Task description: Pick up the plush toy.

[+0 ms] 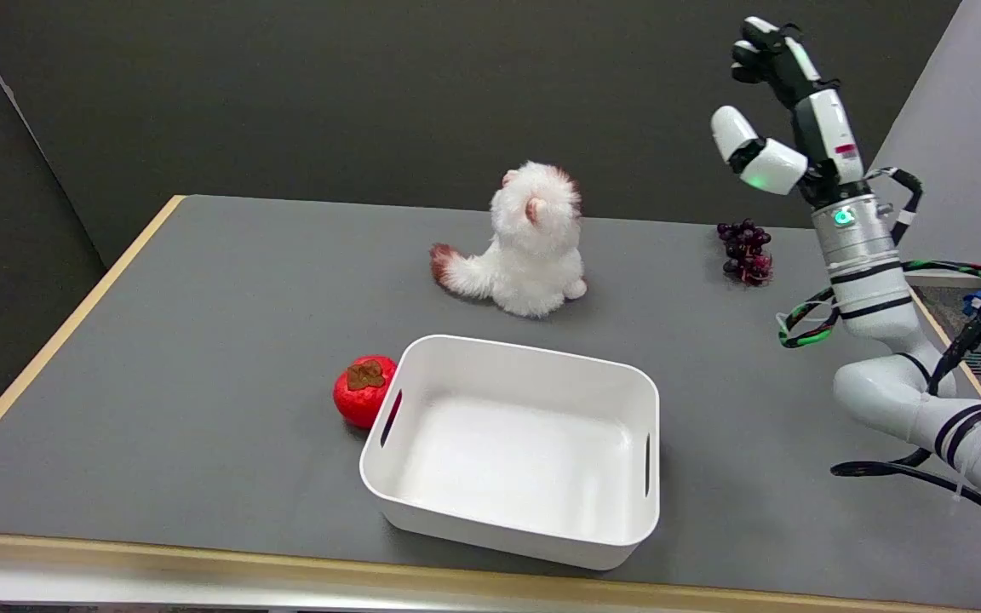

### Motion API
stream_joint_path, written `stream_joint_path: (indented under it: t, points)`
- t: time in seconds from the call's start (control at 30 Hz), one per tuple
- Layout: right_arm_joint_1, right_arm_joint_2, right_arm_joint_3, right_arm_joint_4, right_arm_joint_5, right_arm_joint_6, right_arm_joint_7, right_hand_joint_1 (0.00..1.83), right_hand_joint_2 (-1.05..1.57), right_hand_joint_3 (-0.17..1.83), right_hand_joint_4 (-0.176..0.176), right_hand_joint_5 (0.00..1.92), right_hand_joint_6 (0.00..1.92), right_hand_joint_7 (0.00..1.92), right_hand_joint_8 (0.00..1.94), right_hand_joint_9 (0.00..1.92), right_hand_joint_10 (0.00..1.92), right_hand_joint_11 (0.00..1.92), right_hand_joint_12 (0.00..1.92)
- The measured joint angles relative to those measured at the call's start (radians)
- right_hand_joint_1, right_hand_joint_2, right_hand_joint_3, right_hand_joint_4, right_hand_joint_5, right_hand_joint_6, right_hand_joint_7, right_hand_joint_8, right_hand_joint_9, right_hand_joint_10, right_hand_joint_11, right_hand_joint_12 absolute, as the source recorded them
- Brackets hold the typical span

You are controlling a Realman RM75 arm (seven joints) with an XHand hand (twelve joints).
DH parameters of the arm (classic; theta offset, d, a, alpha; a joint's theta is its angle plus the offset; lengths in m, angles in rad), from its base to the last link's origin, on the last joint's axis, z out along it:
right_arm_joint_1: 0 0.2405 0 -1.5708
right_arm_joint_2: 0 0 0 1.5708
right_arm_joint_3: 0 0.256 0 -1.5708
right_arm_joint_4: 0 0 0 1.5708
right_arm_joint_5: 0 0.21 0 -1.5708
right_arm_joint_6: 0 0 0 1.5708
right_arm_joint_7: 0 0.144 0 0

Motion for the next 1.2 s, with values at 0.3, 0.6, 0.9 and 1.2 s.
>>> stream_joint_path:
  t: [0.3,0.6,0.9,1.2]
  points:
    - [-0.022,0.0,-0.008,0.117,-0.017,-0.08,-0.064,0.47,0.64,0.91,0.041,0.15,0.38,0.26,0.33,0.18,0.69,0.0,0.96]
    - [0.018,-0.01,-0.055,0.209,-0.089,-0.22,-0.112,0.37,0.54,0.9,0.037,0.01,0.18,0.0,0.05,0.0,0.22,0.0,0.86]
    - [0.181,-0.089,-0.142,0.161,-0.226,-0.427,-0.155,0.44,0.54,0.91,0.021,0.0,0.03,0.0,0.0,0.0,0.03,0.0,0.76]
    - [0.378,-0.198,-0.255,-0.065,-0.302,-0.588,-0.179,0.43,0.55,0.91,0.033,0.0,0.05,0.0,0.01,0.0,0.06,0.0,0.7]
